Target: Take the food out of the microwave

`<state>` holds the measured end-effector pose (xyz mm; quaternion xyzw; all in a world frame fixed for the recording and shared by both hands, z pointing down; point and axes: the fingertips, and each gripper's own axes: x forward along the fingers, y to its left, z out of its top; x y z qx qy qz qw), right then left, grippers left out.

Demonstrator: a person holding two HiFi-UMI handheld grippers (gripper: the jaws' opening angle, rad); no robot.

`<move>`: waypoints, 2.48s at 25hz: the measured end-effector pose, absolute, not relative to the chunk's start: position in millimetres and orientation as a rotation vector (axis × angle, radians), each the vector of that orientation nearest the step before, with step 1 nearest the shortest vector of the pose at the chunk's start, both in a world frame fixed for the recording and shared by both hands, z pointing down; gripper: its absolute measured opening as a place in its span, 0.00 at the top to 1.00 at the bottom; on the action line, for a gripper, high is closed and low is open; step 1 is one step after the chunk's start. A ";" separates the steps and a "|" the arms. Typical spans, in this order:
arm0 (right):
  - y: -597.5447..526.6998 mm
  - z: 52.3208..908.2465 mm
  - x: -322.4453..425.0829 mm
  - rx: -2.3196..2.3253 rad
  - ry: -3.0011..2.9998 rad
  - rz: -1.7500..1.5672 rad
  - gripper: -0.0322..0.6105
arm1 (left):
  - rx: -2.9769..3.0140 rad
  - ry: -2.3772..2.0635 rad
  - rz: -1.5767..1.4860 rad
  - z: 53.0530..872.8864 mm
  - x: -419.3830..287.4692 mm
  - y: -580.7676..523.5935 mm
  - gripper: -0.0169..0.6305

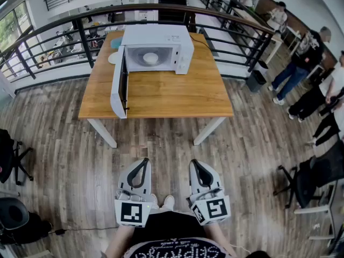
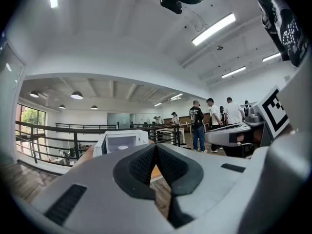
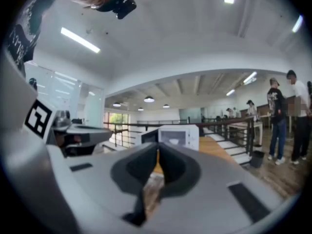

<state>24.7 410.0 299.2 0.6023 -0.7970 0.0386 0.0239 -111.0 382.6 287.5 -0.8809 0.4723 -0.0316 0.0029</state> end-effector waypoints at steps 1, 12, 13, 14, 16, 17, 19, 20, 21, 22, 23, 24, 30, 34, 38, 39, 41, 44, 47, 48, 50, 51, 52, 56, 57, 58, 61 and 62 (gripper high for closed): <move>408.6 300.4 24.7 1.861 -2.466 0.117 0.89 | -2.763 1.486 -0.096 288.0 -111.1 381.3 0.92; 395.2 299.2 32.8 1.832 -2.480 0.093 0.89 | -2.753 1.501 -0.108 288.4 -102.4 369.8 0.92; 394.4 299.7 33.9 1.829 -2.482 0.090 0.89 | -2.751 1.502 -0.106 288.8 -101.3 369.0 0.92; 393.6 300.3 35.3 1.827 -2.482 0.087 0.89 | -2.748 1.504 -0.103 288.9 -100.0 368.3 0.92; 392.4 300.6 39.5 1.827 -2.481 0.082 0.89 | -2.744 1.508 -0.095 288.3 -97.0 367.0 0.92; 392.1 300.4 42.2 1.829 -2.481 0.079 0.89 | -2.741 1.510 -0.091 287.8 -95.2 366.5 0.92; 392.0 299.9 48.3 1.831 -2.485 0.077 0.89 | -2.735 1.516 -0.091 287.3 -91.1 366.0 0.92; 392.1 299.9 51.8 1.830 -2.488 0.075 0.89 | -2.732 1.522 -0.092 287.4 -88.6 365.7 0.92; 392.0 300.4 55.5 1.829 -2.489 0.071 0.89 | -2.730 1.528 -0.092 287.6 -85.7 365.3 0.92; 391.7 301.2 59.5 1.829 -2.489 0.066 0.89 | -2.725 1.531 -0.091 287.7 -82.4 364.7 0.92; 391.5 302.2 63.6 1.829 -2.490 0.064 0.89 | -2.721 1.531 -0.088 287.8 -78.9 364.2 0.92; 391.5 303.2 67.9 1.830 -2.492 0.065 0.89 | -2.717 1.531 -0.084 288.1 -75.5 363.8 0.92; 396.6 319.1 97.4 1.863 -2.455 0.119 0.89 | -2.730 1.573 -0.063 297.1 -60.7 366.7 0.92; 397.2 329.8 104.9 1.871 -2.430 0.165 0.89 | -2.741 1.558 -0.094 304.0 -52.7 366.8 0.92; 382.0 334.5 105.7 1.866 -2.431 0.171 0.89 | -2.753 1.574 -0.102 310.6 -53.3 350.3 0.92; 376.9 334.9 104.8 1.863 -2.432 0.170 0.89 | -2.755 1.585 -0.095 310.9 -55.3 344.7 0.92; 365.1 335.3 102.5 1.858 -2.434 0.172 0.89 | -2.760 1.594 -0.076 310.4 -59.6 331.2 0.92; 340.4 336.3 100.0 1.858 -2.434 0.182 0.89 | -2.759 1.590 -0.047 307.3 -65.4 302.9 0.92; 308.0 330.8 95.7 1.865 -2.436 0.188 0.89 | -2.746 1.602 -0.038 300.0 -72.7 268.4 0.92; 296.3 327.2 93.7 1.868 -2.438 0.184 0.89 | -2.742 1.602 -0.041 297.1 -74.9 256.6 0.92; 272.4 319.7 89.1 1.872 -2.441 0.164 0.89 | -2.738 1.586 -0.038 290.9 -77.9 233.9 0.92; 260.8 317.0 86.3 1.872 -2.441 0.156 0.89 | -2.739 1.576 -0.034 288.4 -79.3 223.4 0.92; 249.6 315.3 83.0 1.871 -2.441 0.153 0.89 | -2.739 1.566 -0.033 286.8 -81.2 213.1 0.92; 206.4 314.4 66.0 1.857 -2.449 0.151 0.89 | -2.741 1.557 -0.049 285.7 -93.5 170.9 0.92; 196.9 314.9 62.2 1.855 -2.449 0.150 0.89 | -2.744 1.555 -0.052 286.6 -96.4 161.1 0.92; 188.1 315.7 58.6 1.854 -2.449 0.150 0.89 | -2.746 1.551 -0.055 287.9 -99.2 152.1 0.92; 166.3 319.4 49.6 1.850 -2.444 0.153 0.89 | -2.761 1.532 -0.059 292.0 -105.5 130.4 0.92; 160.8 320.2 47.6 1.851 -2.440 0.150 0.89 | -2.766 1.523 -0.062 293.1 -107.0 125.2 0.92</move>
